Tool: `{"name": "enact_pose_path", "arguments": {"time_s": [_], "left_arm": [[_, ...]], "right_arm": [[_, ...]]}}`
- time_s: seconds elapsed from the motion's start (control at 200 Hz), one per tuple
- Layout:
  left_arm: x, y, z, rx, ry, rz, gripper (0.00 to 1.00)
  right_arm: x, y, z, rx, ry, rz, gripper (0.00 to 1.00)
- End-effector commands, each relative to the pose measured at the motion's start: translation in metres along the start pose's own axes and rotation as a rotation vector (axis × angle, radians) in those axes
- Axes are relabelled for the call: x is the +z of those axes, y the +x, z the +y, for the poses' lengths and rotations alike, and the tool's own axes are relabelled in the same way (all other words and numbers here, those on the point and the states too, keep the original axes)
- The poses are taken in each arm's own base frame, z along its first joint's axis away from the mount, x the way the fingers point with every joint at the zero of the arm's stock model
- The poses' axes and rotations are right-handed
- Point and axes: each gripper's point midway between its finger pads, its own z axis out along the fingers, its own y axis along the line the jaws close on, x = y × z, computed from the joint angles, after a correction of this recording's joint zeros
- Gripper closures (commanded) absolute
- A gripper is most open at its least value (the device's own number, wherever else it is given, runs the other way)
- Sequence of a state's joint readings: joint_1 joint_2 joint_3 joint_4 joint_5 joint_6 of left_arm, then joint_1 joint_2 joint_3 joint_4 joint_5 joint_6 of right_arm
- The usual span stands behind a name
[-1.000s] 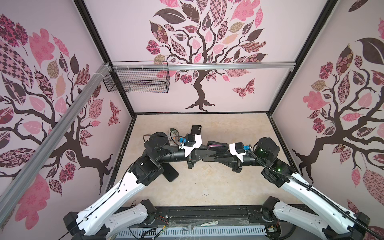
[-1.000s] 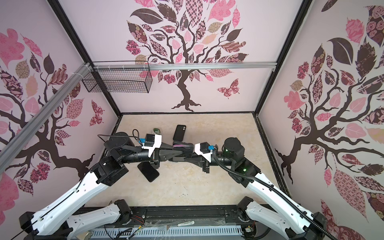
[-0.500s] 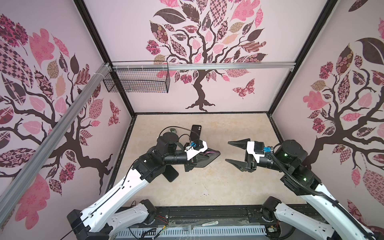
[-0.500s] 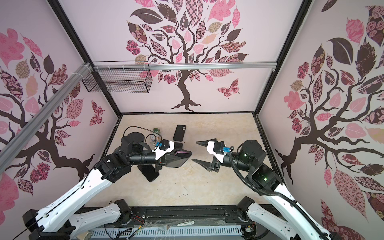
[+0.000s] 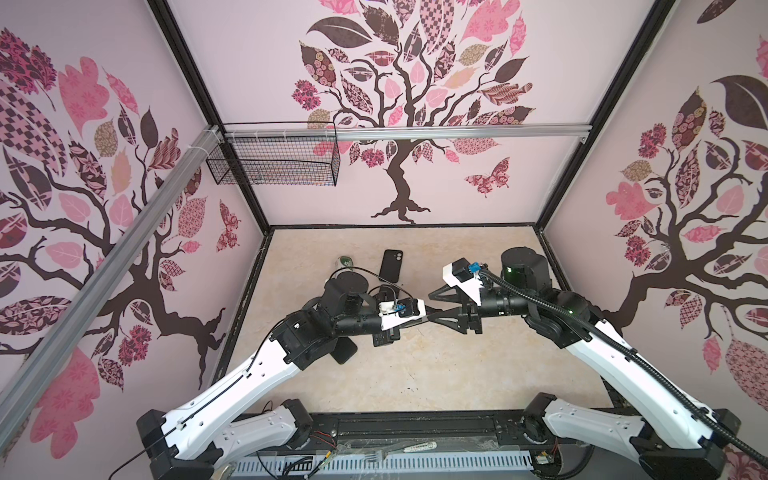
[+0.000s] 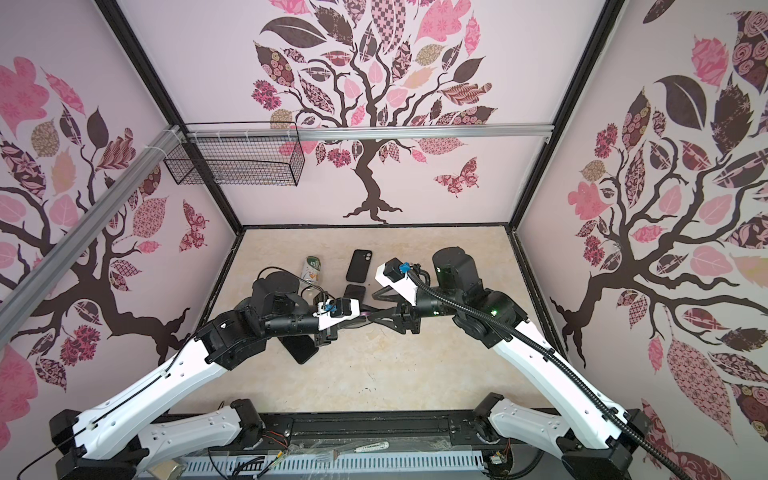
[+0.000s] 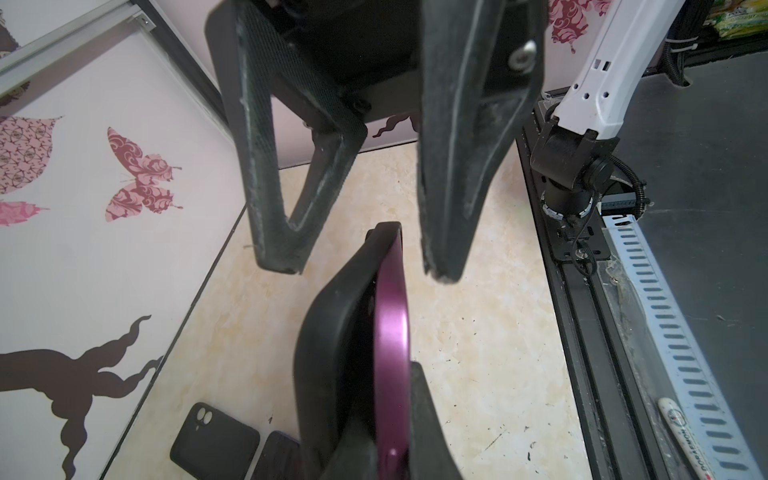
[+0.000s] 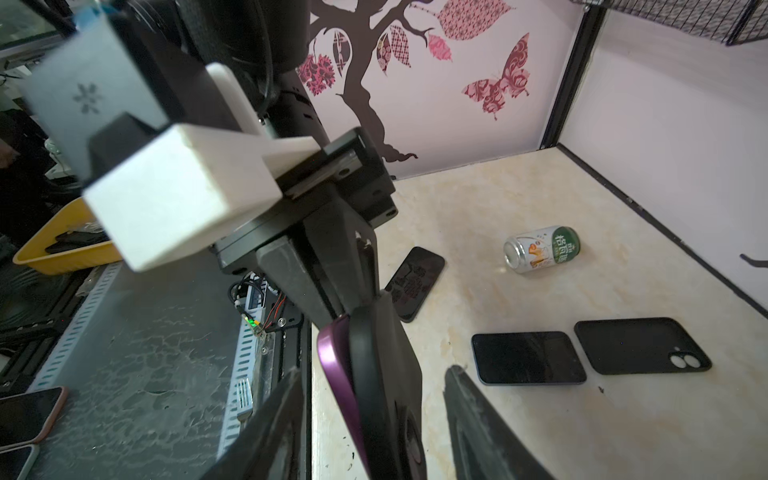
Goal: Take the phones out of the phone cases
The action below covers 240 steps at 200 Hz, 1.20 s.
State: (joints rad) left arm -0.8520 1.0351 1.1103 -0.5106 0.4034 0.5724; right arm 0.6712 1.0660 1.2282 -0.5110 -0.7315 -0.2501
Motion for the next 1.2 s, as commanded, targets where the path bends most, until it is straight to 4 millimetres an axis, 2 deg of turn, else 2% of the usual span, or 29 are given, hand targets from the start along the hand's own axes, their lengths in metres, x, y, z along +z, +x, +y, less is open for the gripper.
{"name": "enact_pose_path", "arguments": {"time_s": [0.0,0.13,0.3,0.385,0.71,1.01,1.195], "left_arm": [[-0.002,-0.015,0.005,0.060,-0.025,-0.055,1.00],[-0.002,-0.012,0.003,0.076,-0.026,-0.047,1.00],[0.000,-0.009,-0.001,0.088,-0.019,-0.036,1.00],[0.000,-0.008,-0.001,0.087,-0.017,-0.037,1.00],[-0.001,-0.010,-0.002,0.088,-0.019,-0.046,1.00],[-0.001,-0.013,-0.003,0.091,-0.010,-0.052,1.00],[-0.001,-0.014,-0.004,0.091,-0.008,-0.055,1.00]], "right_arm": [[-0.003,-0.012,0.006,0.017,-0.027,-0.016,0.45],[-0.002,-0.014,0.002,0.030,-0.008,-0.030,0.48],[-0.008,-0.033,0.006,0.013,-0.012,-0.131,0.48],[-0.008,-0.037,0.007,0.014,-0.018,-0.151,0.48],[0.005,-0.003,-0.001,0.034,-0.021,-0.010,0.49],[0.011,0.019,-0.035,0.070,0.135,0.096,0.52],[0.015,0.033,-0.041,0.081,0.154,0.150,0.52]]}}
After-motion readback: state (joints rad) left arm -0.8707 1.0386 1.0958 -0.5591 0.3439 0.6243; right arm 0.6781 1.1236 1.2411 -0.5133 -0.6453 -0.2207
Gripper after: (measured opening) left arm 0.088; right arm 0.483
